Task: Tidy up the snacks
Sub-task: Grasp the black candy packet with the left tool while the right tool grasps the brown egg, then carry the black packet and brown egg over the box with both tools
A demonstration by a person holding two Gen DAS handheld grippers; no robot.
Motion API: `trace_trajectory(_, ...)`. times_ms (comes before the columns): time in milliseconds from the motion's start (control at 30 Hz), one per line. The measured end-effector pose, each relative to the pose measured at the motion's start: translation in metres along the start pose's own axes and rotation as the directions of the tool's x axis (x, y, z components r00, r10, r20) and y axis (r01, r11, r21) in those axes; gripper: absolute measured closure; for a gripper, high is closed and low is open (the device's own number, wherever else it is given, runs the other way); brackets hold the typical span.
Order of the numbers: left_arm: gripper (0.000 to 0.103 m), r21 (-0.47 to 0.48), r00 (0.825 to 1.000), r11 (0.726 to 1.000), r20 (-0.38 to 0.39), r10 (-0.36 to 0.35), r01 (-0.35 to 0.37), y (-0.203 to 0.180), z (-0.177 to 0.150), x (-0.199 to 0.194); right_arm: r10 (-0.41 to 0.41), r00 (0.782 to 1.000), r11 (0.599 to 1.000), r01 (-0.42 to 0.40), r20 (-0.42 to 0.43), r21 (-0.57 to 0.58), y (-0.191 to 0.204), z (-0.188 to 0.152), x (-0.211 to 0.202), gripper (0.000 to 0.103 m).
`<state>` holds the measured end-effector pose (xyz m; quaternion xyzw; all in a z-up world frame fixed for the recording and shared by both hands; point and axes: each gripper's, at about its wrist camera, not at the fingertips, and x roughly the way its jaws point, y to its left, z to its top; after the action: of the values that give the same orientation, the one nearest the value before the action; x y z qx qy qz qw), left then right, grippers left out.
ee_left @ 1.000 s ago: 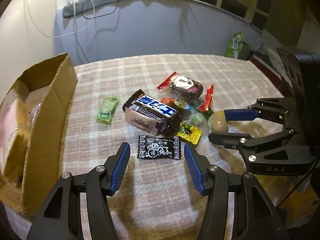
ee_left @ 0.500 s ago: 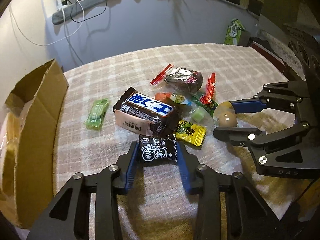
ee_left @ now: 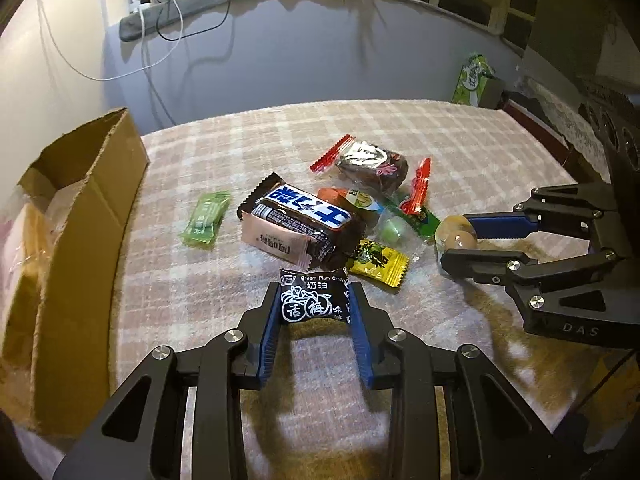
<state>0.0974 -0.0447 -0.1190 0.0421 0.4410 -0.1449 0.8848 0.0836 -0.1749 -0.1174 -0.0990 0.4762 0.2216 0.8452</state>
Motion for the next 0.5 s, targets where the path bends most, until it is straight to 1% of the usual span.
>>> trace_trajectory(133, 0.072, -0.009, 1.0, 1.0, 0.006, 0.003, -0.003, -0.001, -0.001, -0.002, 0.006, 1.0, 1.0, -0.006, -0.007, 0.003, -0.002, -0.002, 0.003, 0.069)
trace_trajectory(200, 0.072, -0.022, 1.0, 1.0, 0.013, -0.002, 0.002, 0.001, -0.001, -0.006, 0.018, 1.0, 1.0, -0.018, 0.001, 0.025, -0.004, -0.002, 0.001, 0.07)
trace_trajectory(500, 0.072, -0.07, 0.997, 0.998, 0.074, 0.011, -0.006, 0.012, -0.003, -0.036, 0.013, 0.999, 1.0, -0.014, 0.05, 0.021, -0.002, 0.002, -0.025, 0.07)
